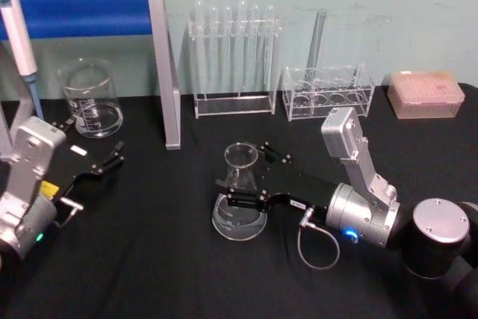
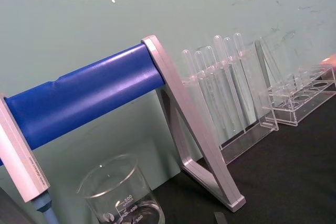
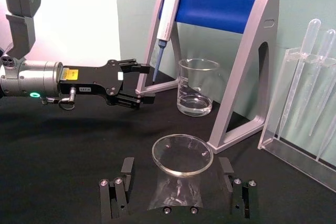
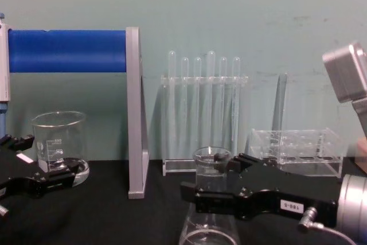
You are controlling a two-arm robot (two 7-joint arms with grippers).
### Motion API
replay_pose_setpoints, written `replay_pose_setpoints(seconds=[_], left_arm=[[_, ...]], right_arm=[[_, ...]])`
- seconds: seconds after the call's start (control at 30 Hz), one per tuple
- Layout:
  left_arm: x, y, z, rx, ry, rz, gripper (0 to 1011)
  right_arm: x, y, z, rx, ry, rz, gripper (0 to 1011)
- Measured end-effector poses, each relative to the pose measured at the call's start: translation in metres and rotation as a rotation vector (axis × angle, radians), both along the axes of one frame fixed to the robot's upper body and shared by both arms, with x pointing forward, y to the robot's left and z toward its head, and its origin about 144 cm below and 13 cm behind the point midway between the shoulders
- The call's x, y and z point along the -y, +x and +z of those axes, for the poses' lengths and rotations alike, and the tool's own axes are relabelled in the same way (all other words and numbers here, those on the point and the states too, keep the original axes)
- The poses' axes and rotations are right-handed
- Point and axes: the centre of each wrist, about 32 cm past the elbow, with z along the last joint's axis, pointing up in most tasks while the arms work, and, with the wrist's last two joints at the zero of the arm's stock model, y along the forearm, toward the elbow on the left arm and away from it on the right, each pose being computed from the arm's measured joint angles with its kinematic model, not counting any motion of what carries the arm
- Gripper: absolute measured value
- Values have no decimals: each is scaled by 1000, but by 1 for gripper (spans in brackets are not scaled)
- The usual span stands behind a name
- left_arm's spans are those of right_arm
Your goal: Grasp the erlenmeyer flask with one hand, shake it three times, then place it back.
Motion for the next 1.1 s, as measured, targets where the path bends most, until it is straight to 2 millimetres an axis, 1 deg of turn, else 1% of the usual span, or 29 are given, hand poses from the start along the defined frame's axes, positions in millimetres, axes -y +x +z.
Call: replay_pose_setpoints(seconds=[0.33,0.57,0.73,0.93,1.0,1.03,1.1], left_arm=[[0,0,0,0,0,0,1001],[0,0,0,0,0,0,1001],[0,0,0,0,0,0,1001],[0,0,0,0,0,0,1001],[0,0,0,0,0,0,1001],[0,0,0,0,0,0,1001],[0,0,0,0,0,0,1001]], right_arm=[[0,0,0,1,1,-1,1000],[6,-3,-1,-3,-7,8,1000],[15,-7,-2,1,-11,34,1000],[35,-17,-2,4,-29,53,1000],[42,-20,-2,7,-38,48,1000],[42,-20,-2,7,-38,48,1000],[49,-25,-2,9,-47,29,1000]])
